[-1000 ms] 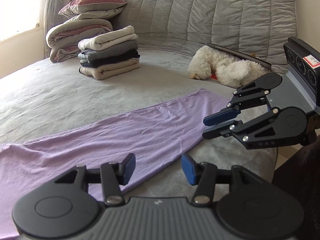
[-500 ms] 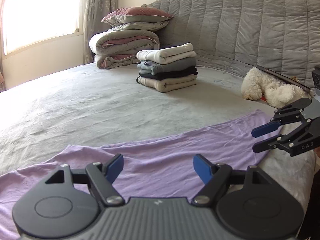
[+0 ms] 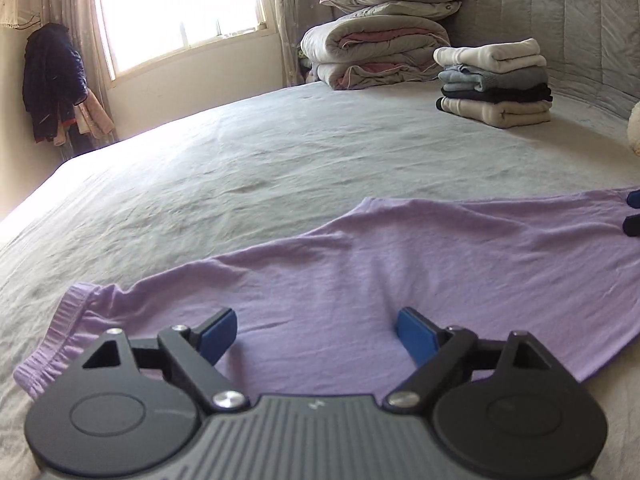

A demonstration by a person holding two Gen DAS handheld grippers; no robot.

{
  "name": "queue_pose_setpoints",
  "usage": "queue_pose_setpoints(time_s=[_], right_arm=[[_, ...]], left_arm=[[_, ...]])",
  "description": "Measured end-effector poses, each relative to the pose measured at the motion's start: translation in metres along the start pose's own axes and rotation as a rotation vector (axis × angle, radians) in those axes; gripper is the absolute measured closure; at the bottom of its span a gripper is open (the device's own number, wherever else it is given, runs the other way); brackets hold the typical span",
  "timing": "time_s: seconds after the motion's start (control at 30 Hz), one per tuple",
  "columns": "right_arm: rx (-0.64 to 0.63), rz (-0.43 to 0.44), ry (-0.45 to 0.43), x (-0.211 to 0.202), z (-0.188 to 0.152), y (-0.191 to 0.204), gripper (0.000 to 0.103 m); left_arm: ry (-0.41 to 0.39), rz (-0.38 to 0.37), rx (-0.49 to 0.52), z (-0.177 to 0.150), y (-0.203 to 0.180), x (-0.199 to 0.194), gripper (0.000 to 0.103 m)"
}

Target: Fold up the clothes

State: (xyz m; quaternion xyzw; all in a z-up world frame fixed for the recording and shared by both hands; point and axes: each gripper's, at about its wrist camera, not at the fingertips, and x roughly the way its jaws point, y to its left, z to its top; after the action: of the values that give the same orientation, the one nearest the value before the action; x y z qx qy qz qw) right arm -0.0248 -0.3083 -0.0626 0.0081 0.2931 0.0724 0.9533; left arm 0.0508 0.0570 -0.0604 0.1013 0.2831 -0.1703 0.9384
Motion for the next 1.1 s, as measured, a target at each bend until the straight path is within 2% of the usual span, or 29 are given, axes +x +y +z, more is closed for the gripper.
queue_pose_setpoints(time_s=[0.1, 0.27, 0.33, 0.43, 0.47, 0.57, 0.63, 0.77, 0.9, 1.0, 1.1], right_arm=[[0.105, 0.011, -0.044, -0.011, -0.008, -0.021, 0.024], [0.376, 0.027, -0.101, -0.041, -0.022, -0.077, 0.021], [0.420, -0.007, -0.115, -0.051, -0.025, -0.090, 0.021], [0.457, -0.083, -0.131, -0.061, -0.024, -0.099, 0.021], [0.464, -0.113, -0.136, -0.064, -0.022, -0.100, 0.021], [0.426, -0.151, -0.130, -0.062, -0.016, -0.089, 0.021], [0.353, -0.169, -0.123, -0.056, -0.011, -0.074, 0.021], [0.200, -0.171, -0.074, -0.035, -0.004, -0.046, 0.021], [0.100, -0.157, -0.022, -0.019, -0.005, -0.031, 0.021], [0.152, -0.172, 0.001, -0.019, -0.009, -0.044, 0.021], [0.199, -0.181, 0.012, -0.023, -0.010, -0.056, 0.021]], left_arm=[[0.015, 0.011, -0.137, -0.008, 0.034, -0.004, 0.009], [0.001, 0.027, -0.324, -0.018, 0.081, -0.017, 0.009], [-0.003, 0.047, -0.350, -0.018, 0.088, -0.021, 0.010], [-0.001, 0.119, -0.332, -0.011, 0.086, -0.024, 0.010], [-0.011, 0.123, -0.333, -0.008, 0.084, -0.026, 0.010], [-0.048, 0.095, -0.340, 0.004, 0.074, -0.027, 0.009], [-0.058, 0.070, -0.320, 0.013, 0.062, -0.023, 0.009], [-0.054, 0.029, -0.248, 0.027, 0.032, -0.007, 0.009], [-0.012, 0.015, -0.181, 0.032, 0.008, 0.012, 0.009], [0.024, 0.026, -0.172, 0.033, 0.001, 0.021, 0.009], [0.031, 0.008, -0.212, 0.037, 0.002, 0.022, 0.010]])
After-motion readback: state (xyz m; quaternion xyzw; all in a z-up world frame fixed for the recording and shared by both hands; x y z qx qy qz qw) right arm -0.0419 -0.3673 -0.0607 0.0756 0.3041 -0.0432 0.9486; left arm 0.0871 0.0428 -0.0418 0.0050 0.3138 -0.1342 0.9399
